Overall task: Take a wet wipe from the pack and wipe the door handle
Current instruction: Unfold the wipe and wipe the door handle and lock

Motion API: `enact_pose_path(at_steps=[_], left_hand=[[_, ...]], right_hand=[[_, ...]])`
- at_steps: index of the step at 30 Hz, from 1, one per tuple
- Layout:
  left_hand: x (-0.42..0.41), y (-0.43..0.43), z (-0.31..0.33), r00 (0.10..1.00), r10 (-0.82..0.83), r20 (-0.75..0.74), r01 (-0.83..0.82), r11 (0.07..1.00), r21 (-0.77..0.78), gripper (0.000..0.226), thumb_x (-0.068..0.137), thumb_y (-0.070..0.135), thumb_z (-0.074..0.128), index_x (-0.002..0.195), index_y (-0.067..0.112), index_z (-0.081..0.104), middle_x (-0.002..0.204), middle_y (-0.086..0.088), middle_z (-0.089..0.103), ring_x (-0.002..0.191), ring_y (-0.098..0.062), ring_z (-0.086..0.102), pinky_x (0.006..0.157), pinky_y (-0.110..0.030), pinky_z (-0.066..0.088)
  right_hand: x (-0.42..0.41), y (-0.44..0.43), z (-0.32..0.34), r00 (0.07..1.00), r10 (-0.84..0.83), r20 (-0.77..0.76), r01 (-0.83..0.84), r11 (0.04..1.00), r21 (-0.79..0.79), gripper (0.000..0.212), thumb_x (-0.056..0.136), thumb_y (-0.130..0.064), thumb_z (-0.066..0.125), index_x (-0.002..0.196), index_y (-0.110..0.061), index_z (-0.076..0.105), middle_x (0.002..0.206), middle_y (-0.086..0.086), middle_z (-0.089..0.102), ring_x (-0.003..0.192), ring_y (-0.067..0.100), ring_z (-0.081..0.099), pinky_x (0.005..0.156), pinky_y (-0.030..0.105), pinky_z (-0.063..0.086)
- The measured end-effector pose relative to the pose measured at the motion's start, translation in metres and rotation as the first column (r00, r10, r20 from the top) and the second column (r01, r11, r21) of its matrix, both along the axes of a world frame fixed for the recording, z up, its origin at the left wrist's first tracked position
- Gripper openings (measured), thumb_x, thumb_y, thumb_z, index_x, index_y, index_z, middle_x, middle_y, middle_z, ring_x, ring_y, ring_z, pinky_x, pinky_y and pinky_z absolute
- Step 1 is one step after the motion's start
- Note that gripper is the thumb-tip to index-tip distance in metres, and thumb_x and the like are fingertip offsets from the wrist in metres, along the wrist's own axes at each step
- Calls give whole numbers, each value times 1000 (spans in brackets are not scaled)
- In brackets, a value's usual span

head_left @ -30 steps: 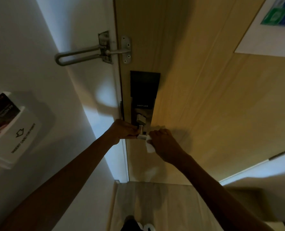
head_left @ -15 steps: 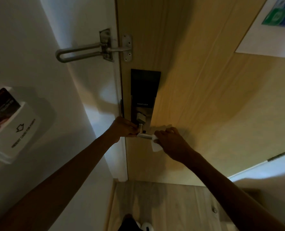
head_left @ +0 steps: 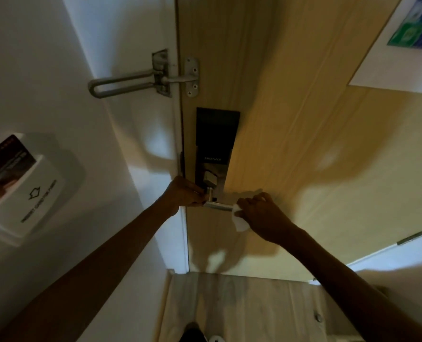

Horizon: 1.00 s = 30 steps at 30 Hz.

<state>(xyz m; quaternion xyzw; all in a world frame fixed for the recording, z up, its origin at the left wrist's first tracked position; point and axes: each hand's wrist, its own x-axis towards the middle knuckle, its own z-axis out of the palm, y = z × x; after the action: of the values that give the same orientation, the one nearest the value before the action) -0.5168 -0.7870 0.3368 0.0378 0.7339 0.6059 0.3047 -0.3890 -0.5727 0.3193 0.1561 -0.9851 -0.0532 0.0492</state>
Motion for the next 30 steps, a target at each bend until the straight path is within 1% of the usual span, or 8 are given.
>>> enact_pose_path(at_steps=[4,10,15,20,23,26,28,30], left_hand=[[1,-3,-1,1000,11,-27,-10,999,34,25,70,-6,76,93,-11,69,70,-9,71,59,-15,71,57,-25,59],[-8,-7,-10,997,-53,-64,57,997,50,30,74,-6,72,101,-17,64,67,-4,74,64,-16,73,62,-27,61],[-4,-7,-7,999,-37,-26,39,997,67,34,69,-3,77,100,-13,67,88,-19,72,80,-29,72,76,-36,61],[-8,-9,-9,998,-56,-7,56,995,86,36,70,-5,76,103,-14,66,93,-23,71,72,-21,73,66,-27,60],[-10,-13,-11,996,-94,-5,94,989,110,33,72,-6,73,103,-15,65,80,-14,75,73,-22,74,64,-23,58],[-12,-17,-9,989,-145,15,141,980,143,31,73,-5,72,103,-13,66,86,-15,75,80,-24,74,69,-25,59],[-13,-18,-8,987,-157,27,151,975,161,33,72,-4,72,104,-13,66,93,-20,73,83,-26,73,73,-28,59],[-14,-19,-7,986,-165,32,157,974,164,35,73,-4,72,105,-14,65,100,-25,71,87,-29,73,75,-28,59]], right_hand=[[1,-2,4,999,-17,46,14,998,64,37,67,-16,84,100,-13,68,96,11,66,83,33,66,86,52,49],[-5,-31,-2,994,-101,-33,94,983,-161,27,92,-26,58,111,-7,57,100,14,69,94,34,64,100,49,38],[4,11,-9,997,-51,-56,44,992,-117,38,78,-23,76,107,-11,55,90,10,70,77,29,67,88,47,49],[-15,-39,-9,996,-64,-68,49,979,-198,23,92,-28,60,102,-8,59,88,13,69,78,32,65,91,46,43],[-22,-57,-8,991,-132,-1,127,957,-263,28,97,-33,48,109,-9,58,92,13,70,83,32,65,93,45,40],[-26,-57,-3,992,-97,84,113,971,-212,32,100,-33,41,118,-9,54,100,14,68,89,33,64,93,46,39],[-31,-57,10,966,-51,255,101,976,-190,34,102,-31,36,126,-11,51,116,14,63,101,32,61,94,46,40],[-41,-55,23,868,-62,492,234,926,-297,38,102,-35,35,132,-15,48,122,14,59,102,29,60,85,38,49]])
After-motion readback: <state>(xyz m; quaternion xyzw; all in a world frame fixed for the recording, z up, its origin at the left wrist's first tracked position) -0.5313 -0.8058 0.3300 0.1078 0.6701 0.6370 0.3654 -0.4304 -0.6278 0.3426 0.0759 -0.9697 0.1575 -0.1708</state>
